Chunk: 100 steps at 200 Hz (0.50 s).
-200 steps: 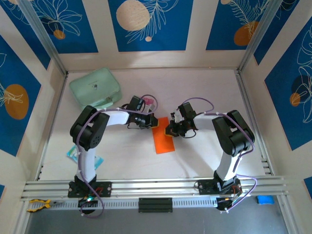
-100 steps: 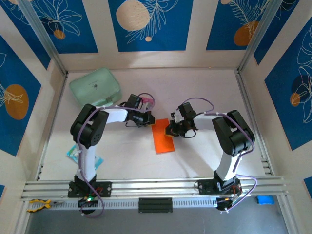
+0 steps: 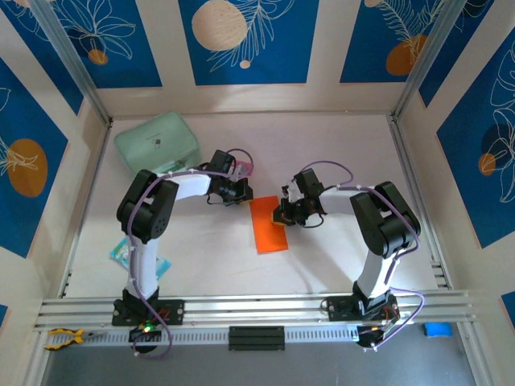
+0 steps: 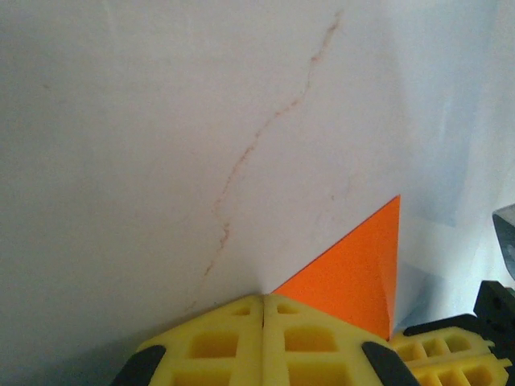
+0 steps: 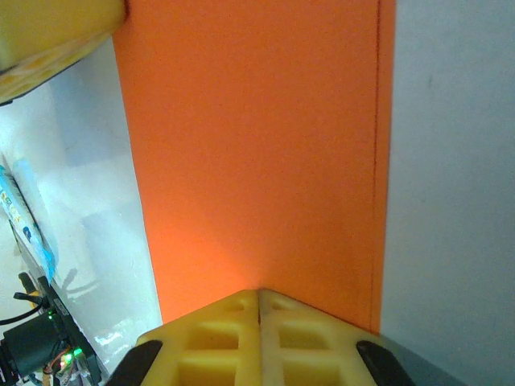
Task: Fold a paper plane with a square sheet of paper (pick it up from the middle)
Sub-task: First fold the square sheet of paper in half at the center of the table.
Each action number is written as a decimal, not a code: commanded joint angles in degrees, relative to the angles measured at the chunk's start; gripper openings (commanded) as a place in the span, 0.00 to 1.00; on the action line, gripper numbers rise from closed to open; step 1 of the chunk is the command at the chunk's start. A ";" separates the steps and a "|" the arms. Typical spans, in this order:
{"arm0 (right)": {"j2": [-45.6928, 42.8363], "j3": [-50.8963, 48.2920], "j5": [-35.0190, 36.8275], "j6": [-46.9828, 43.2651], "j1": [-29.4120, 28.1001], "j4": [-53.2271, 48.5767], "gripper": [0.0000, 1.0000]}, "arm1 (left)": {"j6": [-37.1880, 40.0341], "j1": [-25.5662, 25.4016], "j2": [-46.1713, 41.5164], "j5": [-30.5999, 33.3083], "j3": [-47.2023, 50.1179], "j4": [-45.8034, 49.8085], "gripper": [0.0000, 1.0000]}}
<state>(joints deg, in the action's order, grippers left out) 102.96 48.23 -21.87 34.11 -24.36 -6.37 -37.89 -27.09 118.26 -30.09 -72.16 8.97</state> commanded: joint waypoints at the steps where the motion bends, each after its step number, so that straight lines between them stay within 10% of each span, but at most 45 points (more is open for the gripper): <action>1: 2.60 -3.56 7.17 -0.09 -0.43 -8.78 0.00 | -1.24 1.60 1.29 11.47 -0.43 4.38 0.00; 100: 2.25 -3.89 7.10 0.00 -0.52 -8.48 0.00 | -1.67 0.56 -4.52 18.71 0.08 6.91 0.00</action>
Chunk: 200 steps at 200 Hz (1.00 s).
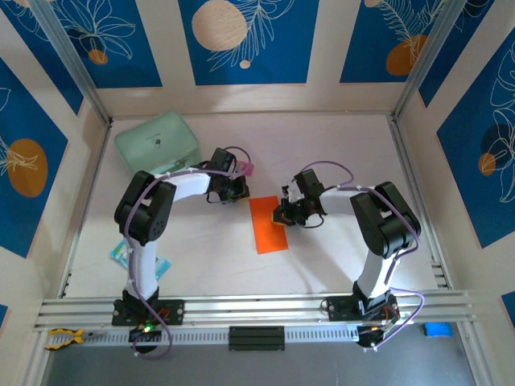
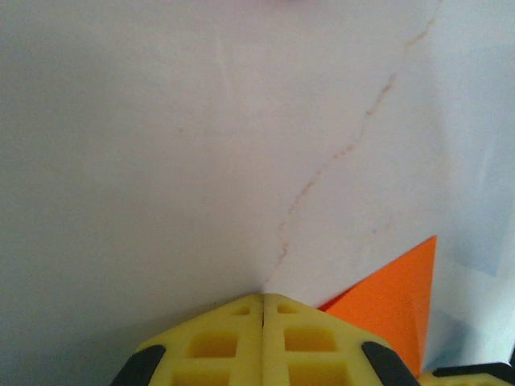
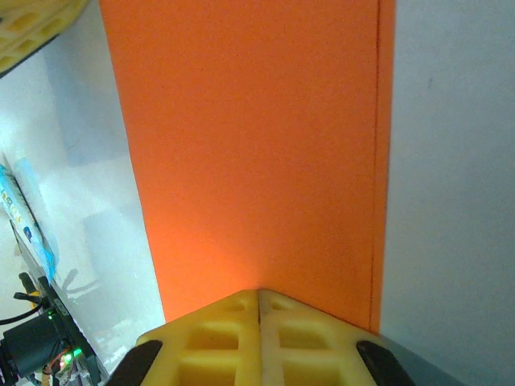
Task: Fold a paper plane with a square sheet of paper (pick it up from the middle)
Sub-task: First fold the square sheet of paper in half at the center of the table, then fold the triangle a second time at the center of the table.
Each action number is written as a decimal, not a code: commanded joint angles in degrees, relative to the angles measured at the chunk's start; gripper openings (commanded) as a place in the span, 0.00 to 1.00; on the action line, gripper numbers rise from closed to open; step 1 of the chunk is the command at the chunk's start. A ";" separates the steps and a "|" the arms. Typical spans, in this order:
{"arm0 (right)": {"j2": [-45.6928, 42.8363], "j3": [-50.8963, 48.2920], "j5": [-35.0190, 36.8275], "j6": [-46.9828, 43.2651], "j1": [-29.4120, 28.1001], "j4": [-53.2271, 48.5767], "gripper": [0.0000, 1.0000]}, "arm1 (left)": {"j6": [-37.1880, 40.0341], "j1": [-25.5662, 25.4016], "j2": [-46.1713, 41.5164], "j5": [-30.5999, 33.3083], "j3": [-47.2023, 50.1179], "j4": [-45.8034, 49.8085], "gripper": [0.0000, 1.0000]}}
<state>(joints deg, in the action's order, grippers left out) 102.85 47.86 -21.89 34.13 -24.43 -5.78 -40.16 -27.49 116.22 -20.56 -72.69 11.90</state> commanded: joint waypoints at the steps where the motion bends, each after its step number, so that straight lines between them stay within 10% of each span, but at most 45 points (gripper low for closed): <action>1: 2.36 -3.49 7.12 -0.03 -0.45 -9.07 0.00 | 0.69 0.95 -2.62 9.02 0.57 3.95 0.00; 138: -8.13 -4.53 -4.34 5.14 -0.80 0.39 0.07 | 3.34 -5.71 -13.76 -7.51 10.98 -4.21 0.03; 200: -22.23 -9.34 3.35 9.65 1.10 -5.59 0.17 | 2.54 -6.31 -9.99 -12.28 8.79 -6.27 0.03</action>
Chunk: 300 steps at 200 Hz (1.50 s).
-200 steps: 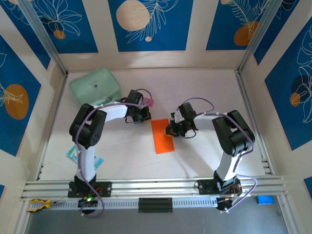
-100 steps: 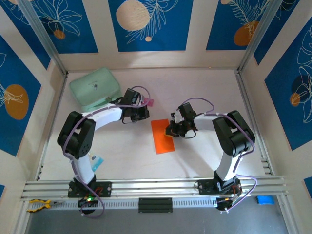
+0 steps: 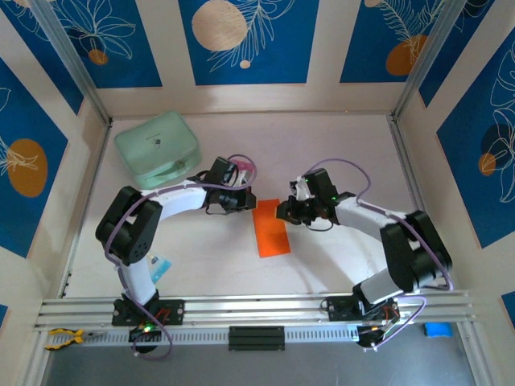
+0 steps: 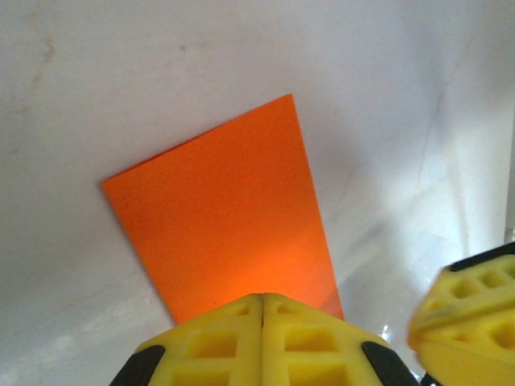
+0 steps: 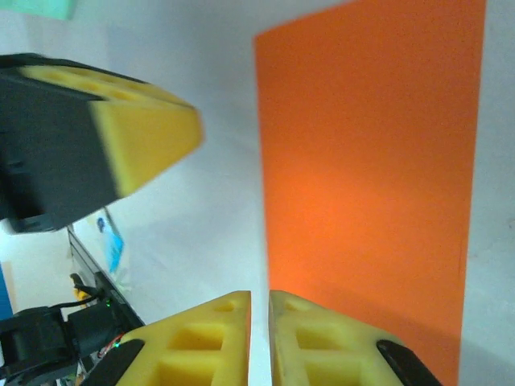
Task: Fold a paper plane with a square sheet of paper (pick it up from the middle)
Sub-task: Fold the triangle a second time at the center of the table.
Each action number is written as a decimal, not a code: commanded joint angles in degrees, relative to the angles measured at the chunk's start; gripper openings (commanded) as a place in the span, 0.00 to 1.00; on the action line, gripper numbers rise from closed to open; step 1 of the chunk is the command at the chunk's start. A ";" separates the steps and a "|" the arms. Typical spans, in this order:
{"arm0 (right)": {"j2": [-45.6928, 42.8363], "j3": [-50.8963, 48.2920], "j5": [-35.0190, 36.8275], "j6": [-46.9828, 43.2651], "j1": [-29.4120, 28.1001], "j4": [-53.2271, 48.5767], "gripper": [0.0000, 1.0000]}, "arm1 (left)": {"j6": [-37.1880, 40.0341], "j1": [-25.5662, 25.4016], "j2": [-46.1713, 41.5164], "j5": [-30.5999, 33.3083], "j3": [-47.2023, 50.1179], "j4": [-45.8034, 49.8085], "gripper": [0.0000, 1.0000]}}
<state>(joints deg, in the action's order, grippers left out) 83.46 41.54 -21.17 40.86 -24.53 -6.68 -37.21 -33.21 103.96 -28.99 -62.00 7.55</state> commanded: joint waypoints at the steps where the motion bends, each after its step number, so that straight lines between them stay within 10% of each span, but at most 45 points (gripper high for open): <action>1: -2.94 -3.12 2.67 3.00 1.23 -4.81 0.17 | -0.50 -0.56 2.37 -3.82 -1.99 -1.97 0.03; 77: -5.64 -8.45 2.66 7.53 -0.29 -4.11 0.33 | 0.47 -0.57 9.74 -0.88 -7.96 1.53 0.03; 300: -6.41 -13.69 -1.34 11.98 -3.08 0.53 0.41 | 1.42 -0.05 11.51 1.78 0.15 -1.03 0.02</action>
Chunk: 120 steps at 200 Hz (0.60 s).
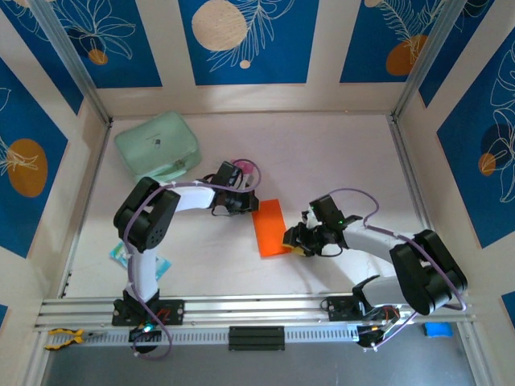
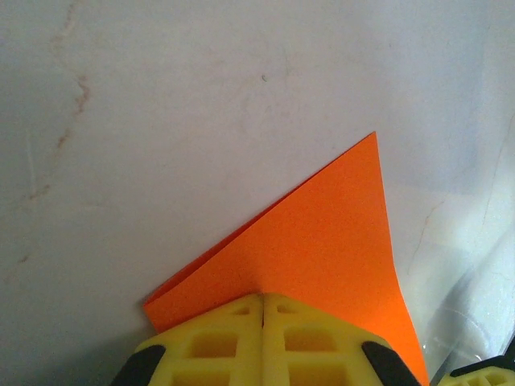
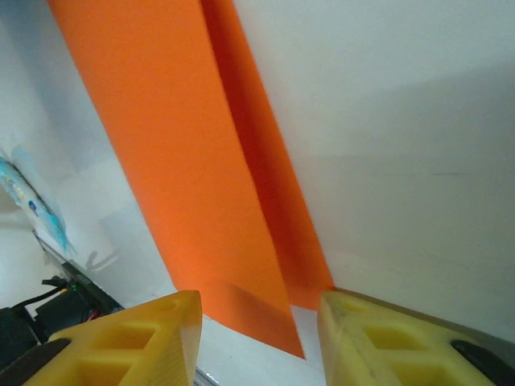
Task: Fold a paper plane with a square sheet of paper (pick it up from the middle)
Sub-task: Fold the triangle a second time at the center of the table.
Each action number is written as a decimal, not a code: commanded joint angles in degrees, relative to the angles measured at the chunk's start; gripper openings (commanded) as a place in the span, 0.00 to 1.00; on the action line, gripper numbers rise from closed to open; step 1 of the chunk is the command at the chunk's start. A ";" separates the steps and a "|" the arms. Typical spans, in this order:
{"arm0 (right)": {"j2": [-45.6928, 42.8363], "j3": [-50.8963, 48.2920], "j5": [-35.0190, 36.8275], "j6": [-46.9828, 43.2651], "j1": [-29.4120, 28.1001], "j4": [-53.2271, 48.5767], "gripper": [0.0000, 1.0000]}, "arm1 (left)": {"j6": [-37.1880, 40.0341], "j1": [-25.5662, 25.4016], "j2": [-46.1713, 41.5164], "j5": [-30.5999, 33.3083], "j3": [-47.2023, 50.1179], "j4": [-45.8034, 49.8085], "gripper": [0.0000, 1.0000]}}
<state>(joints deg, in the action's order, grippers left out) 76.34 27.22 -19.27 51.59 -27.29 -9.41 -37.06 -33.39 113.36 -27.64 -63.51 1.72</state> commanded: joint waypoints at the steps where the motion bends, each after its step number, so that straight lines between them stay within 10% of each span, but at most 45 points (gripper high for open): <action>1: 0.69 0.68 -3.33 1.28 -0.36 3.35 0.41 | 1.27 0.10 2.12 0.32 1.65 4.80 0.02; 120: 9.60 3.64 -13.48 -1.91 5.49 12.53 0.41 | 3.61 0.10 3.13 -3.33 -2.40 5.29 0.03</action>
<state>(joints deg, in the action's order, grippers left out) 84.77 29.34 -28.77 51.16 -22.83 2.39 -35.40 -33.28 114.37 -30.50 -64.88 2.81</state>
